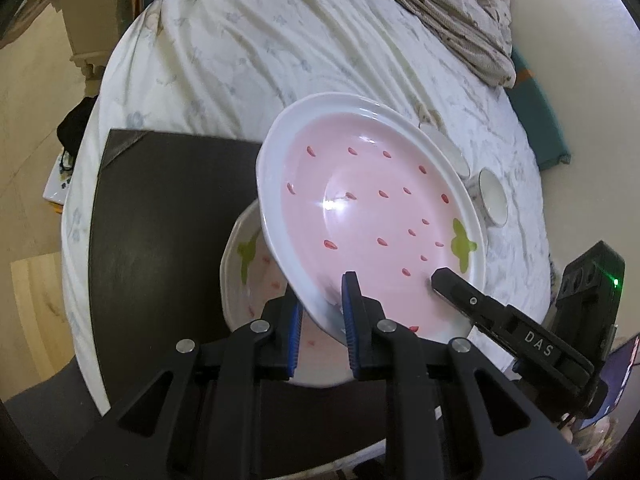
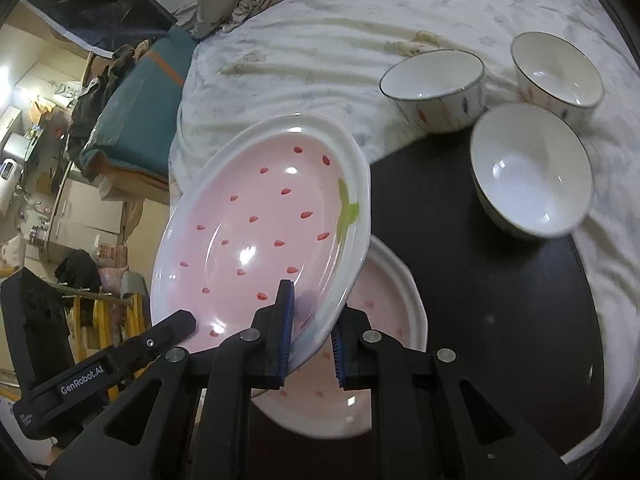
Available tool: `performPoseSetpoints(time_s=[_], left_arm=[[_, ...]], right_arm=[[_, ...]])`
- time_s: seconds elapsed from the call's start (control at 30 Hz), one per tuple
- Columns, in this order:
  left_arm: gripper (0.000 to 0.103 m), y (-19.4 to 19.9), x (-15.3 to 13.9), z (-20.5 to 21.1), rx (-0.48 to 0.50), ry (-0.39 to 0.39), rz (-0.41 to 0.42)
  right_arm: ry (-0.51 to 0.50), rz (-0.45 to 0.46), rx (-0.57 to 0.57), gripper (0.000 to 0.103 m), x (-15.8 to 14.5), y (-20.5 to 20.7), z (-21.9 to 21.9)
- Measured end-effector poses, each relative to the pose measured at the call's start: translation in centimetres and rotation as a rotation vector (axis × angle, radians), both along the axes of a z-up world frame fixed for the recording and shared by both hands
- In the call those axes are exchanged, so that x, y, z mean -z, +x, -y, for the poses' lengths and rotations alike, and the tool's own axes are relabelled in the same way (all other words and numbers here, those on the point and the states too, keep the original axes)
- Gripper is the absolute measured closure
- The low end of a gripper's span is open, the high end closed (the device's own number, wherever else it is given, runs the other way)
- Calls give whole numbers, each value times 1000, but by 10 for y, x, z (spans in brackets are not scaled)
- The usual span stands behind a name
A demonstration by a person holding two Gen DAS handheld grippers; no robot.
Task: Organize plates and bowls
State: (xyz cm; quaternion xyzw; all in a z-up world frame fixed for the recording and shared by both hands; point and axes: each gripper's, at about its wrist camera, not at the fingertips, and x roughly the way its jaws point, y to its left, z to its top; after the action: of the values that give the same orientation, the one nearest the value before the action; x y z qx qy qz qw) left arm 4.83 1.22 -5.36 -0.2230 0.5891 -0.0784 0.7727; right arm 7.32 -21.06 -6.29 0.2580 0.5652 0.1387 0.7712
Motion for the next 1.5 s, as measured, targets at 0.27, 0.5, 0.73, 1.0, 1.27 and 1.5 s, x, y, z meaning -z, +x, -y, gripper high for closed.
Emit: performPoseSetpoints(time_s=[0.27, 0.5, 0.73, 1.0, 1.27, 1.5], left_arm=[[88, -22, 20, 2, 1, 2, -38], [87, -24, 35, 4, -1, 39, -70], [87, -27, 41, 7, 17, 65, -81], [86, -29, 45, 5, 32, 108, -98], [84, -28, 53, 6, 77, 157, -150], [80, -30, 54, 11, 104, 227, -141]], right_arm=[[13, -18, -17, 85, 16, -28, 5], [-6, -57, -41, 85, 41, -33, -1], [-6, -84, -58, 85, 55, -32, -4], [8, -98, -69, 85, 59, -34, -4], [35, -130, -107, 85, 70, -34, -7], [35, -150, -129, 85, 75, -38, -3]])
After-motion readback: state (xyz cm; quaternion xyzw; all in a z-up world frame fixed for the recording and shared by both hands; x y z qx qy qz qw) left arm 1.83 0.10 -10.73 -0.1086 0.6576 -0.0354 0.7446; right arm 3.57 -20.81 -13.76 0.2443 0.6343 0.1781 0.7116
